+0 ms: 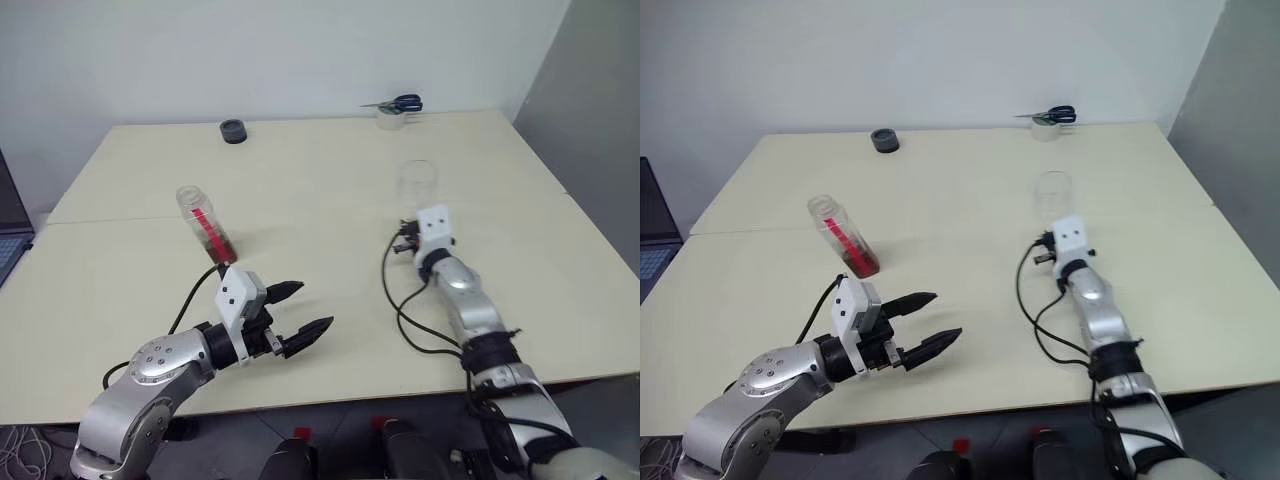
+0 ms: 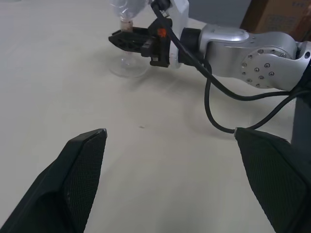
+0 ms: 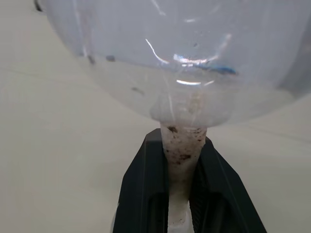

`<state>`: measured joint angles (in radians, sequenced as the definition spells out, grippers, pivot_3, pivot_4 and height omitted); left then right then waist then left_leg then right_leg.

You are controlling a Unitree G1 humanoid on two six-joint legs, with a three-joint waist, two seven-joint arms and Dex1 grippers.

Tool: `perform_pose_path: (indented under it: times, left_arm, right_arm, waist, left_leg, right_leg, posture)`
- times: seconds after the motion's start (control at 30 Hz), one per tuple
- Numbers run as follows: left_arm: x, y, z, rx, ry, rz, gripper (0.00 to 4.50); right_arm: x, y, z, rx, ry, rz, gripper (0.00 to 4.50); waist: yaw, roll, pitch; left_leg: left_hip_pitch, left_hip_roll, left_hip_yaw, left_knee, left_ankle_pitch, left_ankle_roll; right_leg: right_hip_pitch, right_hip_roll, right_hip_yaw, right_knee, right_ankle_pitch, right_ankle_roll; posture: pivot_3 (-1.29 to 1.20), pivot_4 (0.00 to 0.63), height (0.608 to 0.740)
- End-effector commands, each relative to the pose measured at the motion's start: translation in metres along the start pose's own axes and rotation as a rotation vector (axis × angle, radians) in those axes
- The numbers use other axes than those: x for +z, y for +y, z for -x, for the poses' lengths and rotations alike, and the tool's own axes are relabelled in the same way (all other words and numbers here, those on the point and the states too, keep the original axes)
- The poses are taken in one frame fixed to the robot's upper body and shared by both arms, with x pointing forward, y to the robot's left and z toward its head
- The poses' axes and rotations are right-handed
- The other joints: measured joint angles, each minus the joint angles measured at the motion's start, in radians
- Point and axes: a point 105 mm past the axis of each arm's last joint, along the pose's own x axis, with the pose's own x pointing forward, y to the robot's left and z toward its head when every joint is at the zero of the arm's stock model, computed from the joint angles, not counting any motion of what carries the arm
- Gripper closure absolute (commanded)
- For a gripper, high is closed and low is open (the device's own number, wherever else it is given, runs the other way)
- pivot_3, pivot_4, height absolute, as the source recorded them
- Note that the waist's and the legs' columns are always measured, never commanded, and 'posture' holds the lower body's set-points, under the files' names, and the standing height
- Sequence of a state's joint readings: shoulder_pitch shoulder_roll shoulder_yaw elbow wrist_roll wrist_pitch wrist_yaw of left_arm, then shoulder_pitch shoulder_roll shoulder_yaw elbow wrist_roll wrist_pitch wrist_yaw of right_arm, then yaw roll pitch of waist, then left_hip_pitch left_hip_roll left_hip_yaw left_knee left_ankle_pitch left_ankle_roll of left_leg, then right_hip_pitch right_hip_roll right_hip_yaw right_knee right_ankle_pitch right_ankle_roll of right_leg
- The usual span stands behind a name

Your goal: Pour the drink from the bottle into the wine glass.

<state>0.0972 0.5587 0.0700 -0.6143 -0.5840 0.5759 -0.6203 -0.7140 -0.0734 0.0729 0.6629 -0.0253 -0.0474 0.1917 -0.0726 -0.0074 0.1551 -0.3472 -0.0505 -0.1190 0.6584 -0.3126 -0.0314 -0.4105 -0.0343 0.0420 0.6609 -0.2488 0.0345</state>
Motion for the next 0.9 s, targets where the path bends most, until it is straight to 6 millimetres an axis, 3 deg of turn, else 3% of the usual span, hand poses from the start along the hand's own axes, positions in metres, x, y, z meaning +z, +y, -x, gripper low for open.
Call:
perform_pose_path:
  times: [0.03, 0.13, 0.3, 0.7, 0.9]
  left_arm:
    - [0.008, 0.018, 0.012, 0.15, -0.047, -0.068, 0.0]
    - [-0.002, 0.033, 0.027, 0.292, -0.043, -0.097, 0.0]
    - [-0.016, 0.033, 0.047, 0.374, -0.022, -0.125, 0.0]
    - [-0.016, 0.031, 0.047, 0.407, -0.034, -0.149, 0.0]
    - [-0.012, 0.036, 0.041, 0.402, -0.036, -0.168, 0.0]
  right_arm:
    - [0.025, 0.025, -0.018, 0.079, -0.094, 0.023, 4.26]
    - [0.027, 0.047, -0.029, 0.138, -0.084, 0.01, 4.26]
    - [0.035, 0.073, -0.039, 0.205, -0.081, 0.021, 4.26]
    - [0.027, 0.078, -0.039, 0.207, -0.055, -0.059, 4.26]
    - [0.031, 0.077, -0.039, 0.219, -0.082, -0.081, 2.26]
  waist:
    - [0.0, 0.0, 0.001]
    - [0.007, 0.0, 0.002]
    - [0.016, 0.0, 0.003]
    - [0.017, 0.0, 0.003]
    - [0.016, 0.0, 0.003]
  left_leg:
    - [-0.001, 0.001, 0.0, 0.0, 0.0, -0.001]
    - [-0.002, 0.001, -0.001, 0.0, -0.001, -0.002]
    - [-0.003, 0.0, 0.001, 0.0, -0.001, -0.002]
    - [-0.005, 0.001, -0.001, 0.0, -0.003, 0.001]
    - [-0.005, 0.001, -0.001, 0.0, -0.003, 0.001]
  right_leg:
    - [-0.001, 0.0, 0.0, 0.0, 0.0, 0.0]
    - [-0.001, 0.0, 0.0, -0.001, 0.0, -0.001]
    - [-0.002, 0.0, -0.001, -0.003, 0.0, -0.001]
    - [-0.004, 0.0, -0.001, -0.002, 0.0, -0.001]
    - [-0.004, 0.0, -0.002, -0.002, 0.0, -0.001]
  posture:
    - [0.0, 0.15, 0.74]
    - [0.0, 0.15, 0.74]
    - [0.0, 0.15, 0.74]
    - [0.0, 0.15, 0.74]
    - [0.0, 0.15, 0.74]
